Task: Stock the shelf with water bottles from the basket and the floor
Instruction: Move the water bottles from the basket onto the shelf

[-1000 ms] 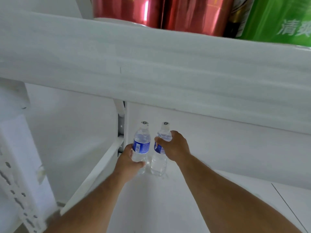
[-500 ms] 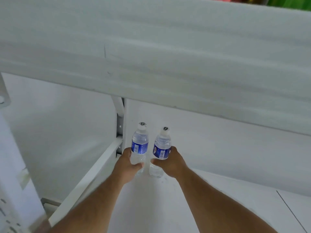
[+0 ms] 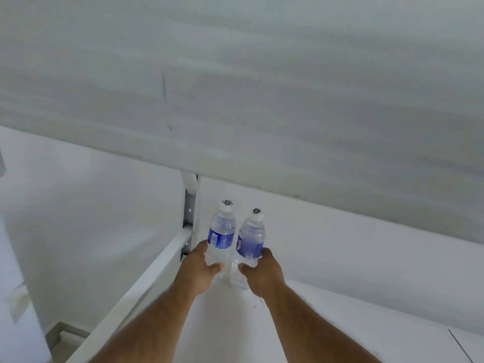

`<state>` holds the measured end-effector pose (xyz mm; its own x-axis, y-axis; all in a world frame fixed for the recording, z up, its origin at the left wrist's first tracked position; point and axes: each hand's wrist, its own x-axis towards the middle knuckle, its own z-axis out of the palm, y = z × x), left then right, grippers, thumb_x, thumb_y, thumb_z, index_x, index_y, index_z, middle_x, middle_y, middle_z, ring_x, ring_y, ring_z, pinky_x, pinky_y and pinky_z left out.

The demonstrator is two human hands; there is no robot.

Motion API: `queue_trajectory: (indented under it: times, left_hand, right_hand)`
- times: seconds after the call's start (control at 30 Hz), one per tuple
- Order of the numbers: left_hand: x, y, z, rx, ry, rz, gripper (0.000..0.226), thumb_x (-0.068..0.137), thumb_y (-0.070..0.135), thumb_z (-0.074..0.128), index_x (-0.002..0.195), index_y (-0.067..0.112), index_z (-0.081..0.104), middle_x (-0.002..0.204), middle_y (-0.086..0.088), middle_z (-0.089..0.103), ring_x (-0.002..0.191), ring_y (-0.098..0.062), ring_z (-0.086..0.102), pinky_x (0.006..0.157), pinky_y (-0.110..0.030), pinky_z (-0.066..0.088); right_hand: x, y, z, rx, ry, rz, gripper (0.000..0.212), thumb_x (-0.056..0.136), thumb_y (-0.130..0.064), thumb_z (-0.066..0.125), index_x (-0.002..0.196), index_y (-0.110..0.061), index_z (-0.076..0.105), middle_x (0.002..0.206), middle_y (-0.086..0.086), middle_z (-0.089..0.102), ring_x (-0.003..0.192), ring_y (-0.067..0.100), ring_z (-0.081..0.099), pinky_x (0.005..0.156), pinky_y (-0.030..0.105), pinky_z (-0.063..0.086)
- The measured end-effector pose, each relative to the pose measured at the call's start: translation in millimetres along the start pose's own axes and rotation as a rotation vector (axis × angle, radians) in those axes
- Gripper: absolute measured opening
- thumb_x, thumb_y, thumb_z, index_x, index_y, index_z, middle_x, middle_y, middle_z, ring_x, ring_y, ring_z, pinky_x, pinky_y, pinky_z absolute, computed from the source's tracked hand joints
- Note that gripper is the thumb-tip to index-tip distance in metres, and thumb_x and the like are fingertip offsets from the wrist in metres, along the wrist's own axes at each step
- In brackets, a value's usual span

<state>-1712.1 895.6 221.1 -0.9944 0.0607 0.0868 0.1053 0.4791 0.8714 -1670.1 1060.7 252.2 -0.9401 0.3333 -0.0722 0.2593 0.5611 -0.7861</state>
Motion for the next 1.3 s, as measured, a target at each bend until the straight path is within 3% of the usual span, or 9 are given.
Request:
queue_trajectory:
  times: [0.27, 0.43, 0.53, 0.7, 0.8, 1.07, 1.3]
  left_hand:
    - [-23.8, 5.2, -11.7, 0.070, -0.086, -0.093, 0.081, 0.080, 0.029, 0.078, 0.147, 0.014, 0.035, 0.142, -0.006, 0.053, 0.127, -0.025, 0.053, 0.105, -0.038, 0.044]
    - [-67.5, 19.1, -30.3, 0.087, -0.091, -0.060, 0.053, 0.080, 0.025, 0.071, 0.128, 0.021, 0.051, 0.119, 0.000, 0.066, 0.109, -0.023, 0.065, 0.088, -0.033, 0.053]
    - [-102.0, 35.9, -49.7, 0.215, -0.167, -0.040, 0.062, 0.081, 0.032, 0.068, 0.138, 0.028, 0.044, 0.126, 0.002, 0.062, 0.111, -0.026, 0.063, 0.092, -0.042, 0.055]
    - [-154.1, 61.1, -89.6, 0.517, -0.287, 0.037, 0.075, 0.086, 0.040, 0.064, 0.150, 0.023, 0.029, 0.150, -0.002, 0.044, 0.132, -0.027, 0.047, 0.107, -0.041, 0.043]
    - [-180.6, 73.4, -111.1, 0.618, -0.381, 0.085, 0.074, 0.086, 0.042, 0.061, 0.151, 0.025, 0.028, 0.149, -0.004, 0.043, 0.132, -0.028, 0.046, 0.106, -0.043, 0.043]
    - [-242.8, 94.3, -138.2, 0.700, -0.455, 0.150, 0.078, 0.089, 0.040, 0.058, 0.155, 0.027, 0.019, 0.159, 0.001, 0.030, 0.139, -0.027, 0.039, 0.110, -0.044, 0.038]
    - [-332.1, 101.1, -121.2, 0.774, -0.500, 0.160, 0.077, 0.090, 0.040, 0.056, 0.155, 0.029, 0.017, 0.162, 0.003, 0.021, 0.141, -0.027, 0.033, 0.111, -0.042, 0.036]
  right_hand:
    - [-23.9, 1.9, -0.2, -0.181, -0.075, 0.081, 0.059, 0.088, -0.040, 0.068, 0.132, -0.011, 0.042, 0.110, 0.004, 0.058, 0.101, 0.025, 0.064, 0.077, 0.031, 0.054]
    - [-61.7, -9.0, -10.1, -0.295, -0.084, 0.084, 0.065, 0.093, -0.042, 0.060, 0.142, -0.007, 0.036, 0.133, 0.011, 0.057, 0.114, 0.029, 0.060, 0.082, 0.030, 0.048]
    - [-96.7, -19.5, -15.6, -0.407, -0.107, 0.032, 0.064, 0.094, -0.045, 0.055, 0.143, -0.009, 0.036, 0.138, 0.010, 0.055, 0.124, 0.030, 0.054, 0.095, 0.034, 0.046]
    - [-167.9, -39.3, -24.9, -0.528, -0.108, -0.009, 0.066, 0.093, -0.052, 0.053, 0.146, -0.016, 0.037, 0.142, 0.005, 0.053, 0.129, 0.029, 0.049, 0.094, 0.034, 0.042]
    - [-211.5, -47.4, -30.0, -0.602, -0.124, 0.011, 0.074, 0.093, -0.053, 0.051, 0.152, -0.015, 0.029, 0.153, 0.005, 0.042, 0.137, 0.028, 0.041, 0.105, 0.037, 0.038]
    - [-306.7, -54.0, -43.4, -0.724, -0.130, -0.060, 0.065, 0.094, -0.052, 0.048, 0.146, -0.014, 0.036, 0.144, 0.006, 0.045, 0.132, 0.030, 0.042, 0.103, 0.044, 0.041]
    - [-379.9, -17.1, -61.5, -0.704, -0.171, -0.072, 0.065, 0.095, -0.049, 0.047, 0.148, -0.014, 0.033, 0.150, 0.005, 0.040, 0.139, 0.028, 0.035, 0.107, 0.045, 0.038]
